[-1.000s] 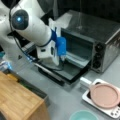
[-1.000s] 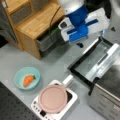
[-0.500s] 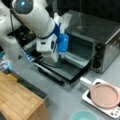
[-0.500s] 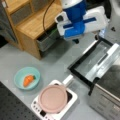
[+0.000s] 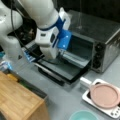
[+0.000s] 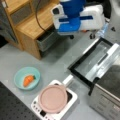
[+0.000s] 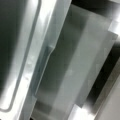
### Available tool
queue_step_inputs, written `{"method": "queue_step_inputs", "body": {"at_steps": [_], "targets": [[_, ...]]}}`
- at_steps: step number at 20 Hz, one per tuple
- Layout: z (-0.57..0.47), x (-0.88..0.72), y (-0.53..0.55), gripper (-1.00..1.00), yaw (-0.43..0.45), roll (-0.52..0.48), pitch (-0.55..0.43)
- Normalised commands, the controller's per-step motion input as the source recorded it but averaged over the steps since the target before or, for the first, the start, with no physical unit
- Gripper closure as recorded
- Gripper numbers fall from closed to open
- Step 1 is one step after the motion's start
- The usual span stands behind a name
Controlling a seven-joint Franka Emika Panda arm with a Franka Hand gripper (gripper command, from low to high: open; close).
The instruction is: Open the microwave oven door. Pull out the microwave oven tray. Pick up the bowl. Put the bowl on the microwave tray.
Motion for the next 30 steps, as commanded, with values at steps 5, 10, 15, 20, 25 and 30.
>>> {"method": "queue_step_inputs", "body": {"at_steps": [5,10,15,20,25,30], "targets": [[0.14,0.34,-0.01,-1.00,-0.024,-0.323,0.189],[0.21,0.45,0.09,-1.00,0.035,-0.363,0.172],[0.16,0.48,0.02,-1.00,0.104,-0.315,0.170],[0.16,0.47,-0.19,-1.00,0.122,-0.246,0.178],[0.22,0.47,-0.32,-1.00,0.006,-0.154,0.203],[0.21,0.57,-0.36,-1.00,-0.056,-0.113,0.230]]}}
